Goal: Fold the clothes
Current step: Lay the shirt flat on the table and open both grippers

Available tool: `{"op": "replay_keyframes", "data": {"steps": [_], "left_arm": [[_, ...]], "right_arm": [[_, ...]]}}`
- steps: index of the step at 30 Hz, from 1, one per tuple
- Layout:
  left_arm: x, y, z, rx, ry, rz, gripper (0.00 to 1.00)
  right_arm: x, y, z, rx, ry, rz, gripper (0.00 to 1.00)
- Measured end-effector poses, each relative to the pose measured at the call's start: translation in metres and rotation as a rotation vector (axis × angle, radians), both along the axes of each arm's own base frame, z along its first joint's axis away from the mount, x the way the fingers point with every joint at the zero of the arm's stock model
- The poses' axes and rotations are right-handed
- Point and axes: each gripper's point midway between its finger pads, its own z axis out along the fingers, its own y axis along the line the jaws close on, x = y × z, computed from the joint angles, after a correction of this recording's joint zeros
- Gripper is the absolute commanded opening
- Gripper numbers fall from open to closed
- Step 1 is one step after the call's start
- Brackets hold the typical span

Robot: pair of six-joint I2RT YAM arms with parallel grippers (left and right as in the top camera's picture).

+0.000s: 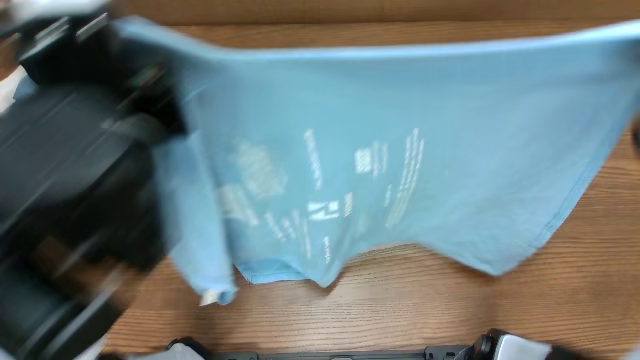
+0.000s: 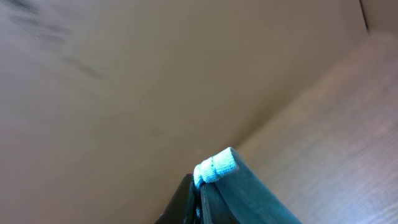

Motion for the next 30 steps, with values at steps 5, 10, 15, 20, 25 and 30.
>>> {"op": "replay_keyframes", "data": {"steps": [5, 10, 15, 20, 25, 30], "left_arm": [[0.111, -0.029, -0.067, 0.096, 0.159, 0.055, 0.04], [0.222, -0.034, -0.168, 0.116, 0.318, 0.055, 0.04], [0.289, -0.026, -0.260, 0.129, 0.424, 0.070, 0.24], [0.309, -0.006, -0.339, 0.177, 0.580, 0.102, 0.91], [0.298, 0.015, -0.371, 0.193, 0.705, 0.129, 1.00], [0.275, 0.011, -0.363, 0.183, 0.761, 0.126, 1.00]], "right_arm": [[0.091, -0.035, -0.091, 0.065, 0.207, 0.007, 0.04], [0.146, -0.056, -0.169, 0.108, 0.341, 0.013, 0.04], [0.180, -0.063, -0.225, 0.133, 0.415, 0.026, 0.21], [0.197, -0.058, -0.279, 0.137, 0.515, 0.049, 1.00], [0.190, -0.051, -0.296, 0.131, 0.584, 0.067, 1.00], [0.171, -0.045, -0.298, 0.146, 0.651, 0.072, 1.00]]}}
